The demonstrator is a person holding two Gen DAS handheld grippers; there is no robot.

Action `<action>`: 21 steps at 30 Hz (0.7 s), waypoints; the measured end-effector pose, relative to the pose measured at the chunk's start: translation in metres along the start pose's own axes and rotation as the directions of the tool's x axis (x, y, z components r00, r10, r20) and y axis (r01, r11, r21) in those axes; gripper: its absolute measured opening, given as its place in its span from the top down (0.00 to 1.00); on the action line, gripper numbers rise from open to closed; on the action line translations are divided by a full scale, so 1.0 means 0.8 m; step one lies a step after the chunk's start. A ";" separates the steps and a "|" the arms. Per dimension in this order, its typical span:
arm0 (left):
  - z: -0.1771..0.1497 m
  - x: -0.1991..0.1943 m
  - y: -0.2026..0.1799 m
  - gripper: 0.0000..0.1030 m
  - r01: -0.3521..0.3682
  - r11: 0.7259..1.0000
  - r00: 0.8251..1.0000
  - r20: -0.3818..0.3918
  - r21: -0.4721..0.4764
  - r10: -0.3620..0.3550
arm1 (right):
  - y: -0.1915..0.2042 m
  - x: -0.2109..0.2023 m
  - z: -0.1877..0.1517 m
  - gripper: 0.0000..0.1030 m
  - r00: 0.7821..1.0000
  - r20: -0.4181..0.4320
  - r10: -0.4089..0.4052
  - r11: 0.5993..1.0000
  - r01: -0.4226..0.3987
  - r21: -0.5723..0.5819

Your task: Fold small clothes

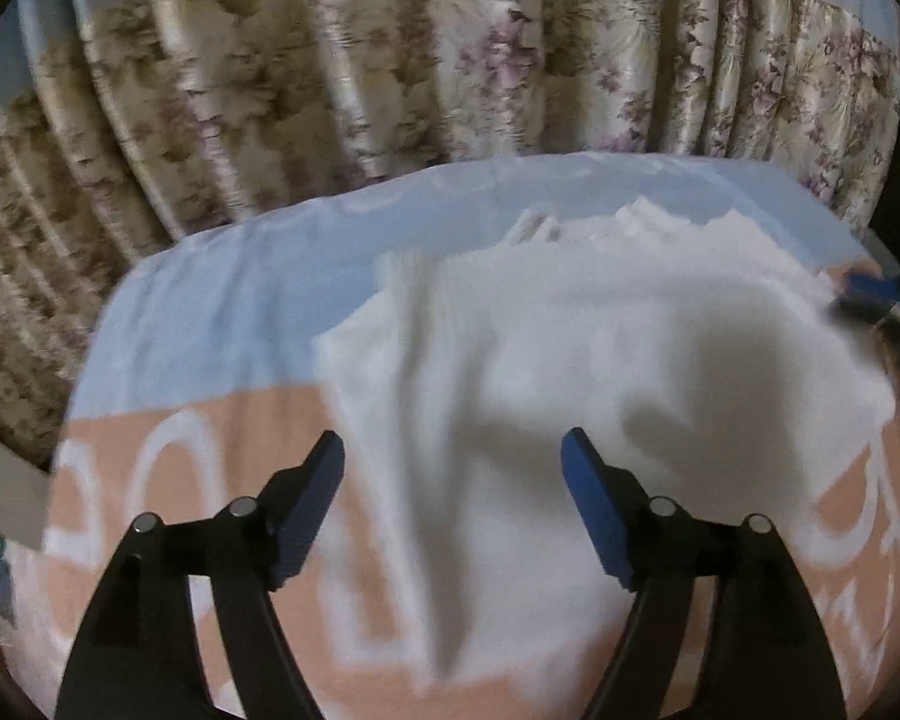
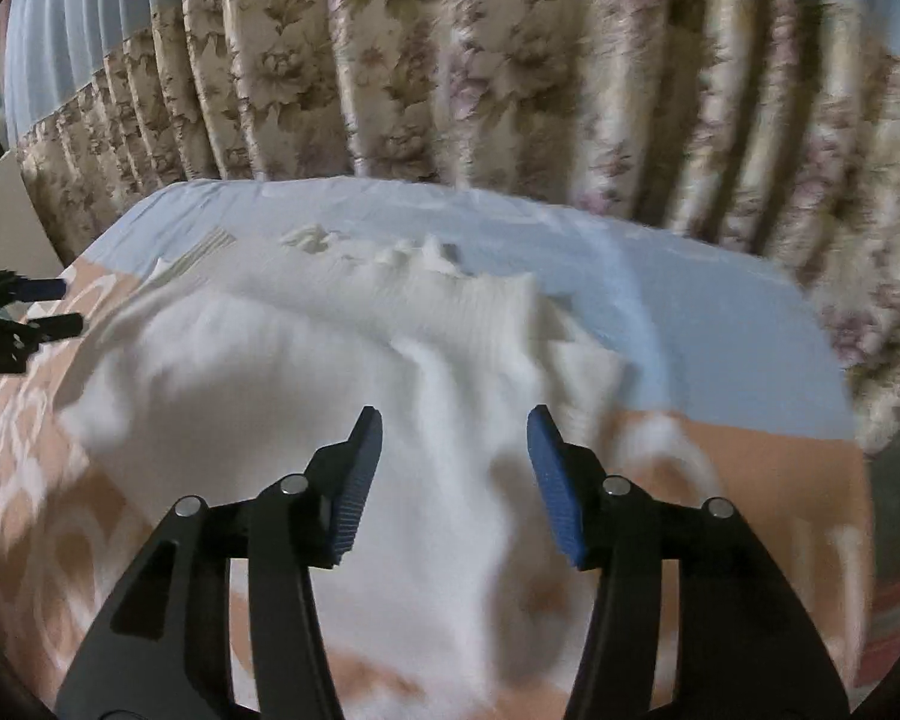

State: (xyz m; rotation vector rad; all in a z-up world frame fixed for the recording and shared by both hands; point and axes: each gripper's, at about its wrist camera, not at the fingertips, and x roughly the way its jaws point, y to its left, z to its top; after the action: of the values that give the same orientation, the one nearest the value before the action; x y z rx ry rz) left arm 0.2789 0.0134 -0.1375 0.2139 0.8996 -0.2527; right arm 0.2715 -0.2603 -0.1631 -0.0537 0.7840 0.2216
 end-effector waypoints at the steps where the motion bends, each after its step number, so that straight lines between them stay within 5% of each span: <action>1: 0.008 0.013 -0.004 0.27 0.012 1.000 1.000 -0.008 -0.008 -0.012 | 0.004 0.012 0.005 0.50 1.000 -0.008 0.007 1.000 -0.007 -0.002; 7: 0.036 0.084 -0.027 0.27 0.014 1.000 0.999 -0.047 0.000 -0.014 | 0.039 0.075 0.027 0.53 0.998 -0.048 0.032 0.999 -0.034 -0.032; 17: 0.014 0.082 0.019 0.25 0.011 1.000 0.999 -0.048 -0.007 -0.011 | -0.052 0.070 0.023 0.71 0.996 -0.046 0.079 0.991 -0.073 0.112; 21: 0.015 0.054 0.006 0.26 -0.041 0.999 0.998 -0.044 -0.005 0.041 | -0.026 0.022 0.020 0.43 0.999 0.024 0.023 0.998 -0.024 0.063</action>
State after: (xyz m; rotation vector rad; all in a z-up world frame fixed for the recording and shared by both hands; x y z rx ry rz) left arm 0.3149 0.0089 -0.1639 0.2327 0.9387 -0.2076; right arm 0.2993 -0.2753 -0.1653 0.0178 0.7686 0.2194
